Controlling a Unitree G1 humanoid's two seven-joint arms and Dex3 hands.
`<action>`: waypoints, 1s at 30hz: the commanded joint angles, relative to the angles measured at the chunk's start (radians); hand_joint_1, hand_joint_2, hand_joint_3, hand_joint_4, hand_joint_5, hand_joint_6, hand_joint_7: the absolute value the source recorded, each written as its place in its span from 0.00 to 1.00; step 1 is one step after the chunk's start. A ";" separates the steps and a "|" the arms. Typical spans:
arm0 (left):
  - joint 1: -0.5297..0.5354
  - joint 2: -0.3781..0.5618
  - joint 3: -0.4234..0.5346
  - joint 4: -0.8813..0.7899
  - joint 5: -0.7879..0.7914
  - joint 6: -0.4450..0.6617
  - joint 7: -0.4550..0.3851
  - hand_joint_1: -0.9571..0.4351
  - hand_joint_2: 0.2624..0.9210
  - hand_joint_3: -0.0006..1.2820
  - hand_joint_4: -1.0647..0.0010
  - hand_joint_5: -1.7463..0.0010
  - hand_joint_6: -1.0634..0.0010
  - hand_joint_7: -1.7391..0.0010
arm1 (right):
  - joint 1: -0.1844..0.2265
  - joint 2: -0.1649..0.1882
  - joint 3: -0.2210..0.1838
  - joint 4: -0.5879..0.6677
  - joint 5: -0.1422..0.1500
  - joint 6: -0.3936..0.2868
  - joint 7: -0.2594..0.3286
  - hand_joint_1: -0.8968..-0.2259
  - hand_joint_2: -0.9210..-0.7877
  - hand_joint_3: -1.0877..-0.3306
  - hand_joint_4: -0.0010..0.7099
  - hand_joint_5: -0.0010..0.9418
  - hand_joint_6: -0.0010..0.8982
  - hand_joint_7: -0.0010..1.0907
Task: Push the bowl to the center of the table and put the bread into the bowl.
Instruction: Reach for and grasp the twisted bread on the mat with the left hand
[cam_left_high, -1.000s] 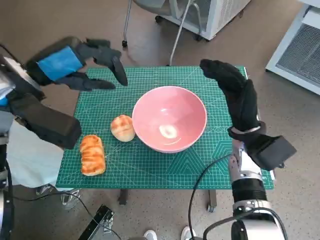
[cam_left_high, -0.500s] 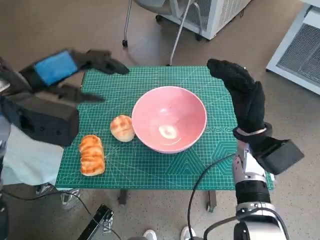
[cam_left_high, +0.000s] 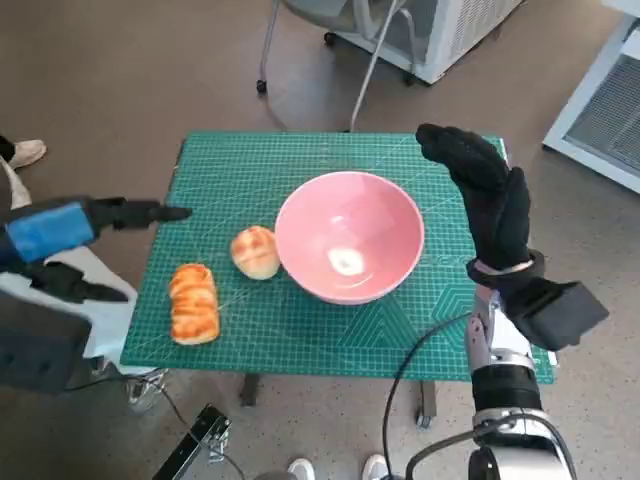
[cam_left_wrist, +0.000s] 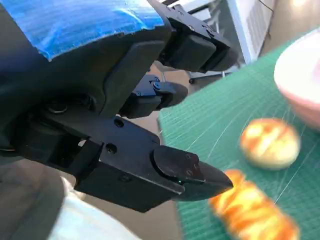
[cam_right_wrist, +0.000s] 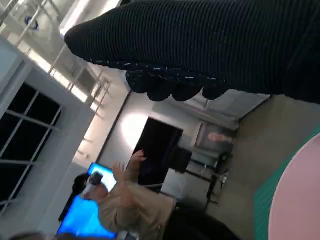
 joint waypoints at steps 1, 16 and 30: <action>0.031 0.013 -0.029 0.063 0.061 -0.114 0.081 0.70 0.72 0.04 0.74 1.00 0.60 0.99 | 0.015 -0.004 0.001 -0.002 0.001 0.021 0.007 0.47 0.00 0.38 0.51 0.02 0.00 0.72; 0.005 -0.035 -0.137 0.227 0.309 -0.355 0.390 0.66 0.74 0.02 0.69 0.99 0.57 0.99 | 0.013 -0.024 0.011 0.006 -0.012 0.026 0.016 0.48 0.00 0.36 0.51 0.02 0.00 0.73; -0.101 -0.103 -0.287 0.354 0.578 -0.443 0.703 0.60 0.79 0.01 0.69 1.00 0.58 1.00 | 0.026 -0.036 0.012 -0.010 -0.001 0.040 0.032 0.47 0.00 0.36 0.51 0.02 0.00 0.73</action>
